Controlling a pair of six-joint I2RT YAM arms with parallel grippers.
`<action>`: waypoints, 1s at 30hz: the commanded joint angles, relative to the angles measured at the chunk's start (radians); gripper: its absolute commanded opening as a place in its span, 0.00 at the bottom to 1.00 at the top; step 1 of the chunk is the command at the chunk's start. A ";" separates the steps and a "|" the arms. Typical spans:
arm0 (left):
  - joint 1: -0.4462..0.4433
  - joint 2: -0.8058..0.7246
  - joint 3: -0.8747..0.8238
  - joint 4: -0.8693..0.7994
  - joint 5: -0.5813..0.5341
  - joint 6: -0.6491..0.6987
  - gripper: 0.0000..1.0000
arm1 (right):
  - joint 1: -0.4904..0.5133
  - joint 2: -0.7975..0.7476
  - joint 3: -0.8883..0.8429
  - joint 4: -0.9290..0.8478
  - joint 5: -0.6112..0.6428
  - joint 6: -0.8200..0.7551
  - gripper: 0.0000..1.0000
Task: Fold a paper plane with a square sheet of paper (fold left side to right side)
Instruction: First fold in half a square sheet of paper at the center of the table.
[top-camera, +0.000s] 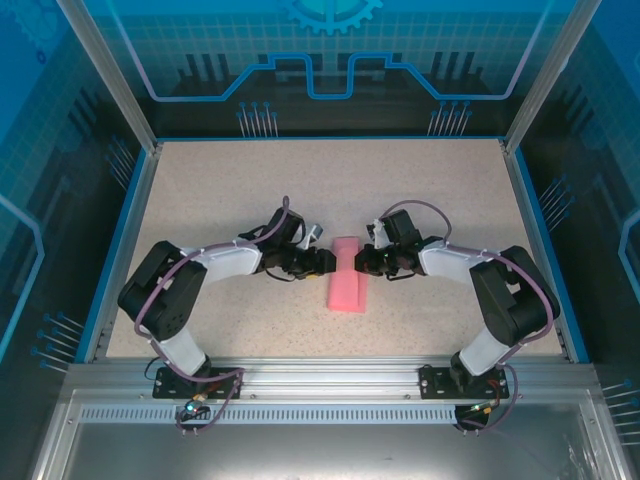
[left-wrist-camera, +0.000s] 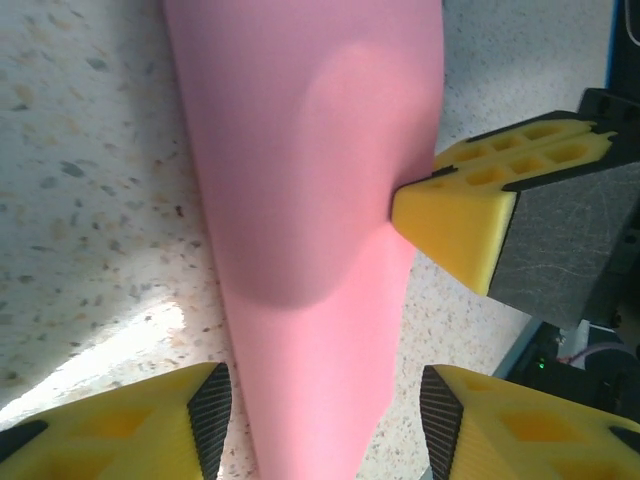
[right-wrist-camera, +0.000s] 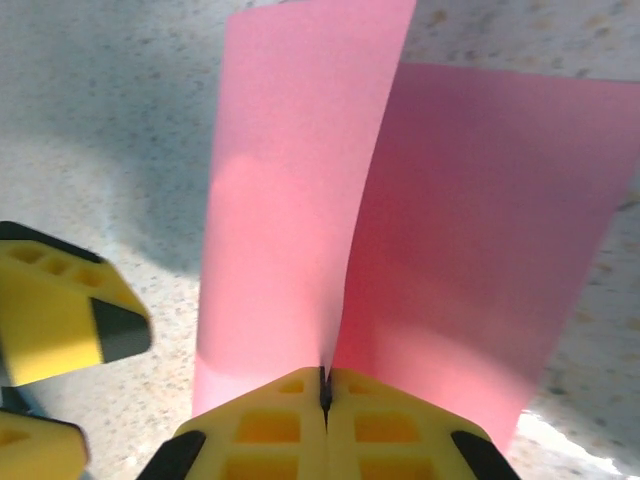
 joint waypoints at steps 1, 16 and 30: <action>-0.011 0.018 0.037 -0.092 -0.059 0.034 0.56 | 0.011 0.018 0.030 -0.109 0.082 -0.048 0.05; -0.060 0.201 0.168 -0.161 -0.112 -0.015 0.48 | 0.012 0.022 0.037 -0.120 0.109 -0.060 0.16; -0.085 0.263 0.223 -0.232 -0.158 0.006 0.45 | -0.001 -0.189 -0.007 -0.238 0.314 -0.105 0.46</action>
